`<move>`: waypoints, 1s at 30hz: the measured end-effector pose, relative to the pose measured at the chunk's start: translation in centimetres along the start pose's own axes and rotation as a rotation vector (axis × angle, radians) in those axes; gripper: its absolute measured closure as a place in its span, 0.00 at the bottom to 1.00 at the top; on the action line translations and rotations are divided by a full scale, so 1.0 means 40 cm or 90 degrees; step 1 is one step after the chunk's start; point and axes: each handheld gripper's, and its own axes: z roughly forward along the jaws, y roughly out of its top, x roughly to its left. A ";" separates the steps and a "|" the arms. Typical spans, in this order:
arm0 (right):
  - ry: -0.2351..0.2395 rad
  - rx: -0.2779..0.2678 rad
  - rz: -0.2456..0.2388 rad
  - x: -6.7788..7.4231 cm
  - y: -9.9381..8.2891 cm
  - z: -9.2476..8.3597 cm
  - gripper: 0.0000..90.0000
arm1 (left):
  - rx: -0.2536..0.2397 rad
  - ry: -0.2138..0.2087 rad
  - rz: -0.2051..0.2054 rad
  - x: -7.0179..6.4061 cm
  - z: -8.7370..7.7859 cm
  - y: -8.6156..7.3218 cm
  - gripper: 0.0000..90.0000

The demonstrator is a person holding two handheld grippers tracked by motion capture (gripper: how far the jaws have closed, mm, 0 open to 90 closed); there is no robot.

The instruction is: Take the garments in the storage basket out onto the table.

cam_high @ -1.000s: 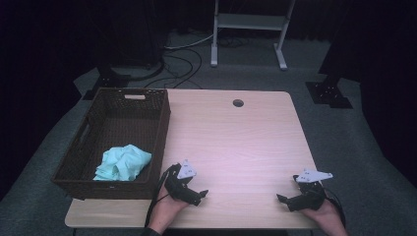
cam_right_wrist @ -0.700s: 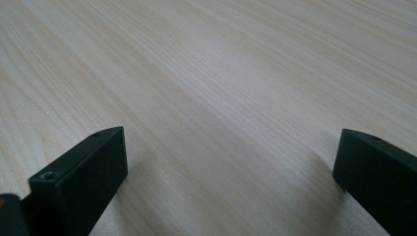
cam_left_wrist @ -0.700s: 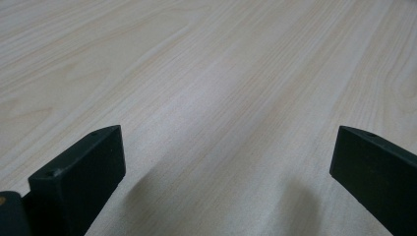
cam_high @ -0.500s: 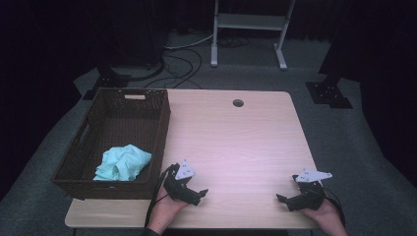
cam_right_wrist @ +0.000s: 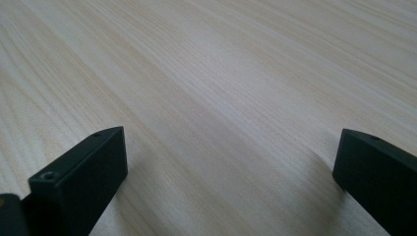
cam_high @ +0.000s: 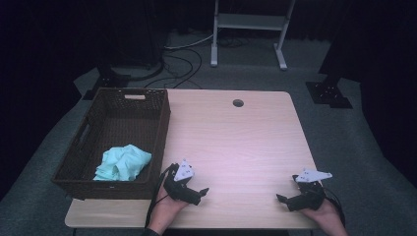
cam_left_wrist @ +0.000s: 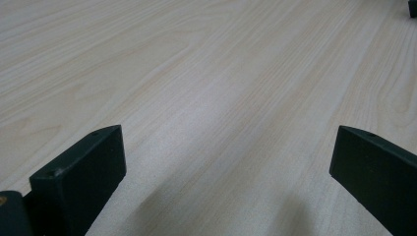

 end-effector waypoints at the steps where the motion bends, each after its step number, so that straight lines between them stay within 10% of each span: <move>1: 0.000 0.000 0.000 0.000 0.000 0.000 0.00 | -0.006 0.001 -0.002 0.000 -0.001 0.000 0.00; 30: 0.002 0.000 -0.002 0.000 0.001 0.001 0.00 | -0.106 0.026 -0.019 0.002 -0.016 -0.005 0.00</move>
